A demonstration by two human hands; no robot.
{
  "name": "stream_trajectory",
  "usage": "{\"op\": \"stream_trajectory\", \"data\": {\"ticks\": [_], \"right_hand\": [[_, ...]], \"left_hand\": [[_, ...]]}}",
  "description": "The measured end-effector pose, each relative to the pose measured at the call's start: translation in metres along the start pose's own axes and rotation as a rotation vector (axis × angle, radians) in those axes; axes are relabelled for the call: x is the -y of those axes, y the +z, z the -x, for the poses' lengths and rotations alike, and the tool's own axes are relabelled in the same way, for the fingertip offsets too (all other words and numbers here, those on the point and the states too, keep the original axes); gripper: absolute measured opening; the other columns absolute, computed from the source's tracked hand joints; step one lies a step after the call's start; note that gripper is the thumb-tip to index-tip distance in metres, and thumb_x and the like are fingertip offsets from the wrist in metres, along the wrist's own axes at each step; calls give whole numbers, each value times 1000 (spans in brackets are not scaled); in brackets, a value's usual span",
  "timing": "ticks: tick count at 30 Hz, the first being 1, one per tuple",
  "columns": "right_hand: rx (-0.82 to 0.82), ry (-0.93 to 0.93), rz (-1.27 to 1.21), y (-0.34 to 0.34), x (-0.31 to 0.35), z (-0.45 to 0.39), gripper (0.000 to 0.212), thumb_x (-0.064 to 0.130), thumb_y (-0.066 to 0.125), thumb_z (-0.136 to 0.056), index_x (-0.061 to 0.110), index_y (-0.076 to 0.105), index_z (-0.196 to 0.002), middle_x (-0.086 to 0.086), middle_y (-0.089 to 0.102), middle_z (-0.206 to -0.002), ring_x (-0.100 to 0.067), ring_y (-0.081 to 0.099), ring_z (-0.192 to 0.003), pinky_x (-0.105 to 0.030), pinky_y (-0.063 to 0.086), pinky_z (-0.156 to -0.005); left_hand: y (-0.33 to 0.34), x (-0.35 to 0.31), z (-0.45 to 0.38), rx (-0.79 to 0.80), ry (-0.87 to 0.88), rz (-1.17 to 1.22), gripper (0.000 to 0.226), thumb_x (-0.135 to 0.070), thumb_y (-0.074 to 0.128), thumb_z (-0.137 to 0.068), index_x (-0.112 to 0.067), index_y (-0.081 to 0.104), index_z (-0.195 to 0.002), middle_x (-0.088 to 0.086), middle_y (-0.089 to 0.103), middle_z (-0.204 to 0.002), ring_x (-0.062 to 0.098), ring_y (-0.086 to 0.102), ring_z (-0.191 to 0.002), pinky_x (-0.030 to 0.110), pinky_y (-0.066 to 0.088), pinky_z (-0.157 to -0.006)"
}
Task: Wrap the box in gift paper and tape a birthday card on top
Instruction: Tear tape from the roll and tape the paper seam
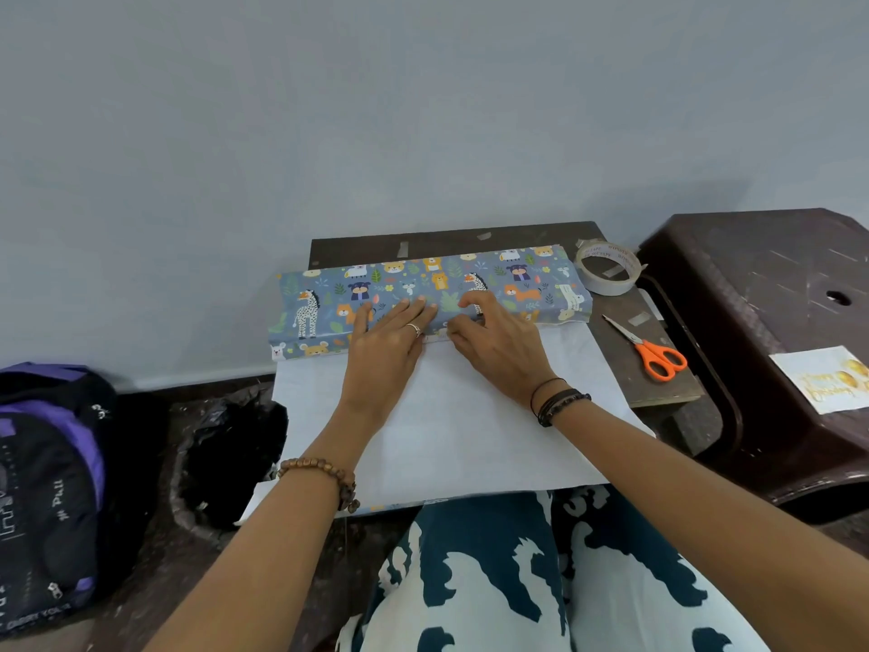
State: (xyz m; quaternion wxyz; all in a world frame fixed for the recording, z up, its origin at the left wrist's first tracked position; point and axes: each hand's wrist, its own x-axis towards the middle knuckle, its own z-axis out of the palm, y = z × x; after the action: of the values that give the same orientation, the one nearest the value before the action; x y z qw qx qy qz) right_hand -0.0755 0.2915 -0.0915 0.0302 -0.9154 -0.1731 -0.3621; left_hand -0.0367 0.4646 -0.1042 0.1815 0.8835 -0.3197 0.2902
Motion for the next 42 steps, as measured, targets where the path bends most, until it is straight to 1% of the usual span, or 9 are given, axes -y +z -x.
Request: {"op": "stream_trajectory", "data": {"ticks": [5, 8, 11, 14, 18, 27, 31, 36, 42], "right_hand": [[-36, 190, -116, -7, 3, -6, 30, 29, 65, -80, 18, 42, -95, -2, 41, -111, -18, 58, -61, -16, 28, -39], [43, 193, -144, -8, 1, -9, 36, 25, 74, -76, 15, 50, -100, -6, 58, -106, -18, 60, -64, -15, 24, -39], [165, 192, -216, -9, -4, -13, 25, 25, 70, -80, 11, 60, -98, -4, 62, -95, -21, 61, -67, -23, 37, -42], [246, 246, -246, -12, -7, -19, 21, 27, 67, -82, 11, 63, -94, -3, 62, -95, -24, 61, -68, -30, 44, -49], [297, 295, -244, -15, -8, -22, 20, 29, 64, -85, 13, 66, -97, -1, 65, -97, -23, 62, -77, -33, 46, -58], [376, 429, -295, -29, -10, -33, 24, 33, 51, -94, 19, 70, -97, 4, 68, -98, -16, 62, -85, -25, 40, -64], [497, 423, -310, -41, -11, -41, 25, 25, 48, -95, 20, 67, -110, 0, 67, -109, -21, 61, -97, -34, 49, -78], [772, 338, -383, -64, -11, -34, 40, 20, 50, -94, 14, 48, -134, -7, 54, -132, -27, 51, -117, -35, 42, -93], [911, 259, -352, -84, -12, -20, 42, 20, 53, -93, 16, 46, -134, -2, 41, -144, -22, 46, -123, -35, 39, -99]], "left_hand": [[-1, -1, -1, 8, -8, 3, 37, -12, 57, -81, -14, 65, -117, 5, 66, -118, 23, 63, -109, 55, 37, -98], [-2, -3, 0, 13, -21, -2, 35, -20, 57, -82, -13, 66, -116, 5, 66, -118, 21, 62, -110, 53, 37, -99], [-1, -7, -1, 12, -38, -77, 36, -36, 56, -84, -14, 68, -111, 3, 68, -113, 19, 63, -108, 48, 39, -100], [2, -15, -5, 1, -40, -176, 31, -32, 72, -77, -13, 66, -101, 1, 67, -102, 20, 64, -97, 48, 42, -96], [5, -22, -9, -42, -62, -200, 22, -32, 61, -83, -13, 65, -95, 0, 66, -94, 19, 64, -92, 45, 45, -95], [-2, -33, -11, 75, -159, -162, 25, -13, 76, -72, -9, 64, -94, 6, 65, -93, 26, 65, -90, 50, 44, -95], [-23, -39, -24, 378, -229, -83, 30, -14, 56, -88, -11, 54, -118, 6, 54, -123, 25, 51, -118, 50, 25, -106], [-63, -59, -27, 939, -209, 175, 91, -64, 54, -80, -26, 9, -149, -2, 0, -158, 17, 3, -145, 56, 1, -114], [-98, -81, -9, 1249, -129, 267, 111, -72, 59, -58, -30, 8, -148, -8, 12, -156, 16, 4, -145, 60, -4, -110]]}}
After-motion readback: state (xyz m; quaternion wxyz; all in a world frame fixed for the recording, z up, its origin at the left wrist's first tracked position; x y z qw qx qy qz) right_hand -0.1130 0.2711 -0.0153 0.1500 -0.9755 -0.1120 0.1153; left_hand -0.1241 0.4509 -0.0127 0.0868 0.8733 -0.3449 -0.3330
